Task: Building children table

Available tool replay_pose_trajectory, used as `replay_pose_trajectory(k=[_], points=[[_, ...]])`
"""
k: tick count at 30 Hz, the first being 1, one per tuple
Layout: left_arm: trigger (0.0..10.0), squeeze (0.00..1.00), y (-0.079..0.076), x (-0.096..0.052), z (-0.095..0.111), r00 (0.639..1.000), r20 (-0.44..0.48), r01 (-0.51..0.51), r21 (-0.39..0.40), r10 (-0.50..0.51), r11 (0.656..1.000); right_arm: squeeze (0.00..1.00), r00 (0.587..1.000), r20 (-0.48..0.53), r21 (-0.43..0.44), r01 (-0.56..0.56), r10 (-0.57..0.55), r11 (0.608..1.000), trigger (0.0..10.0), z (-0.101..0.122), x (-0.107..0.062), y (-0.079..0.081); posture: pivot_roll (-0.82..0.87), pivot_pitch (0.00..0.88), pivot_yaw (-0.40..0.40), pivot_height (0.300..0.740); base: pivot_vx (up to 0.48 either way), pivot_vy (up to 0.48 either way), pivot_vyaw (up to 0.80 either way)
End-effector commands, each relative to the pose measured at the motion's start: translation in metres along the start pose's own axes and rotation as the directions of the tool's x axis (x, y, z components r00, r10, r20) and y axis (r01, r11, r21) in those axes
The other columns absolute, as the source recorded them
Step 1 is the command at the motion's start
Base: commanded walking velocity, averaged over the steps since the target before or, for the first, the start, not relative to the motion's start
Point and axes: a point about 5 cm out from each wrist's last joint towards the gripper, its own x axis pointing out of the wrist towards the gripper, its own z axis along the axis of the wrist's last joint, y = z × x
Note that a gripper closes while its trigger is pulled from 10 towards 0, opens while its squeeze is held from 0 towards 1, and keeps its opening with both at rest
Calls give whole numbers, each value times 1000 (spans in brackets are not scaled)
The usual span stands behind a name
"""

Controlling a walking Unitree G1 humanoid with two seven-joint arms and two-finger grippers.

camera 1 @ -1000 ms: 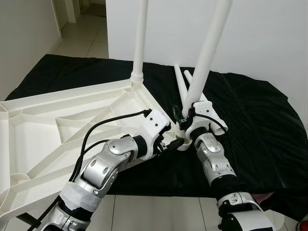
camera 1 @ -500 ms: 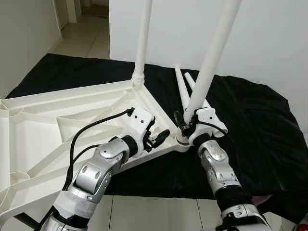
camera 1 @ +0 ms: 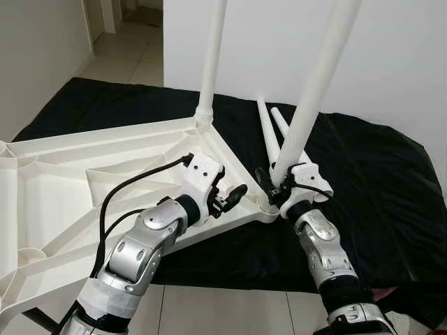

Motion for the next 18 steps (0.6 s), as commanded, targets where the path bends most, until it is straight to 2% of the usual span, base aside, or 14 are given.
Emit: replay_pose_trajectory(k=[1,6,18], points=[[10000,0,-2,1,0,1000,-9,-14,2,14,1000,0,996,-85,49,-2,6,999,10000,-21,-12,-1,47,0,-120,740,0,0,0],[10000,0,-1,0,2,1000,-5,-24,3,24,1000,0,994,-84,45,-72,76,996,10000,-24,-17,1,50,0,-120,740,0,0,0],[10000,0,2,-1,5,999,6,-38,0,38,999,0,987,-134,15,-85,86,996,10000,-33,-20,-2,54,0,-113,740,0,0,0]])
